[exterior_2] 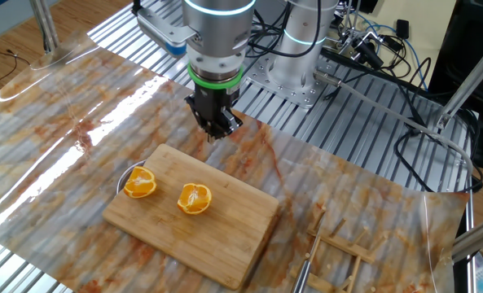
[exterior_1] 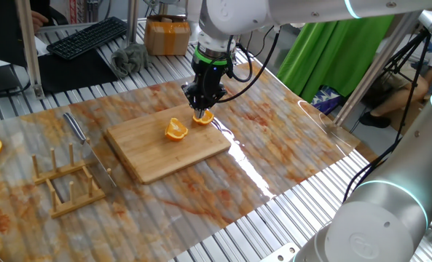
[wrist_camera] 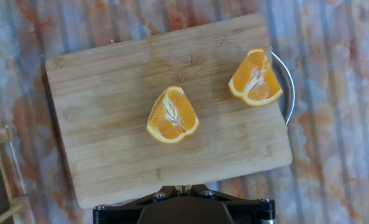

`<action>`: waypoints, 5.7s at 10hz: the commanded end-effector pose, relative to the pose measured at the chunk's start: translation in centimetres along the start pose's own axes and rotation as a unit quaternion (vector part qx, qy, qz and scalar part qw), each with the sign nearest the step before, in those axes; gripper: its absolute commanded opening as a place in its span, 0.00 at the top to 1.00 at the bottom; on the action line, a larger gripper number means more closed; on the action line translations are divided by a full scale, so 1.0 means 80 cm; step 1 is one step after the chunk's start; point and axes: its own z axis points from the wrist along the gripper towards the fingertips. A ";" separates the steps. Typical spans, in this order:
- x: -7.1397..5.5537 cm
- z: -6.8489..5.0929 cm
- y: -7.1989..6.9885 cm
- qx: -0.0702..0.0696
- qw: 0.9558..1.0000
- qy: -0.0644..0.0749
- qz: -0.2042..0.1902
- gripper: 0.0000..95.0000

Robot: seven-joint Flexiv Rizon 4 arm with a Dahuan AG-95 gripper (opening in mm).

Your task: Chop the orange

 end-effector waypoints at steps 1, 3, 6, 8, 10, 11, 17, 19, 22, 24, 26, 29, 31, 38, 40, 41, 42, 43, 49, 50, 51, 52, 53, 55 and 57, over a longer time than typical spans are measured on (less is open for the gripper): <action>0.000 0.001 0.000 0.008 1.000 -0.002 0.018 1.00; 0.000 0.001 0.000 0.022 0.999 -0.004 0.030 1.00; 0.000 0.001 0.000 0.025 1.000 -0.011 -0.006 1.00; 0.000 0.001 0.000 0.026 0.999 -0.009 -0.037 1.00; 0.000 0.001 0.000 0.026 0.998 -0.008 -0.050 1.00; 0.000 0.001 0.000 0.019 0.998 -0.004 -0.057 1.00; 0.000 0.001 0.000 0.014 0.997 -0.002 -0.079 1.00; 0.000 0.001 0.000 -0.019 0.996 0.004 -0.084 1.00; 0.000 0.001 0.000 0.006 0.999 -0.001 -0.050 1.00; 0.000 0.001 0.000 0.016 1.000 -0.003 -0.025 1.00; 0.000 0.001 0.000 0.025 1.000 0.000 -0.004 1.00; 0.000 0.001 0.000 0.034 0.999 0.000 0.028 1.00; 0.000 0.001 0.000 0.035 0.999 0.004 0.029 1.00; 0.000 0.001 0.000 0.013 1.000 0.011 -0.008 1.00; 0.000 0.001 0.000 0.010 1.000 0.008 -0.015 1.00; 0.000 0.001 0.000 0.008 1.000 0.009 -0.029 1.00; 0.000 0.001 0.000 0.008 1.000 0.009 -0.027 1.00; 0.000 0.001 0.000 0.009 1.000 0.010 -0.026 1.00; 0.000 0.001 0.000 0.000 1.000 0.018 -0.004 1.00; 0.000 0.001 0.000 -0.003 1.000 0.019 -0.007 1.00; 0.000 0.001 0.000 -0.005 1.000 0.020 -0.010 1.00; 0.000 0.001 0.000 -0.005 1.000 0.020 -0.013 1.00; 0.000 0.001 0.003 -0.005 1.000 0.020 -0.015 1.00; -0.001 0.001 0.019 -0.004 1.000 0.021 -0.016 1.00; -0.001 0.000 0.064 0.005 1.000 0.020 0.002 1.00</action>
